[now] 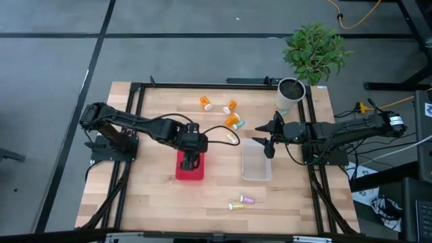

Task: Pick and place medicine bottles into bin by pill shape (circle, oval)
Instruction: Put the large orange pill bottle into the red bin

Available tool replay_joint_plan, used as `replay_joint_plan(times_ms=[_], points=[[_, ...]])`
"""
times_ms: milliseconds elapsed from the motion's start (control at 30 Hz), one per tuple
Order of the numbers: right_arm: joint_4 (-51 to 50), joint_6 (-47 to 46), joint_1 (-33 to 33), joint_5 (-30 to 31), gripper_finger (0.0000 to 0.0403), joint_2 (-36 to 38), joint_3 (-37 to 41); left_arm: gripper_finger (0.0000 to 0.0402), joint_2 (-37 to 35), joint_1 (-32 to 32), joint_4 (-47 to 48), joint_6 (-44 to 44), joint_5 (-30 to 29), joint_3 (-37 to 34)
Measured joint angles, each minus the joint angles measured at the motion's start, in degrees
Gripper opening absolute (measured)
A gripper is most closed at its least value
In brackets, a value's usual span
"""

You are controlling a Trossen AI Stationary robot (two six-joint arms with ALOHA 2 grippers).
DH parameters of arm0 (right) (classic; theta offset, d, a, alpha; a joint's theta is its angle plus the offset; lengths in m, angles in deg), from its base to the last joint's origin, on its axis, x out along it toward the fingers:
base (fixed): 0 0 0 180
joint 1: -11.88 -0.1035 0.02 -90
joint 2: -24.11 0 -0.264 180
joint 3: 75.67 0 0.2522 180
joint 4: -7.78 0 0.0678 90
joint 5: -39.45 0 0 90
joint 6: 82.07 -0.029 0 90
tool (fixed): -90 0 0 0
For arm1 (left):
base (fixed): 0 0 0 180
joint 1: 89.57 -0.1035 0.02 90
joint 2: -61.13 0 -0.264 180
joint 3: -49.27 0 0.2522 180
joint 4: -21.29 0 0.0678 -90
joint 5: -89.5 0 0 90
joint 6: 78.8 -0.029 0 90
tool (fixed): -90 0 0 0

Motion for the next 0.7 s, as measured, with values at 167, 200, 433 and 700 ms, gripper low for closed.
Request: replay_joint_plan(times_ms=[167,200,433,700], points=[[0.00,0.00,0.00,0.00,0.0225,0.00,0.00,0.0210,0.02,0.04,0.00,0.04,-0.15,0.00],[0.00,0.00,0.01,0.00,0.0225,0.00,0.00,0.0212,0.02,0.02,0.00,0.02,-0.17,0.00],[0.00,0.02,0.01,0.00,0.0225,0.00,0.00,0.0212,0.04,0.02,0.00,0.00,-0.20,0.00],[-0.01,0.00,0.01,0.00,0.0225,0.00,0.00,0.0211,0.04,-0.03,-0.48,-0.02,-14.13,0.00]])
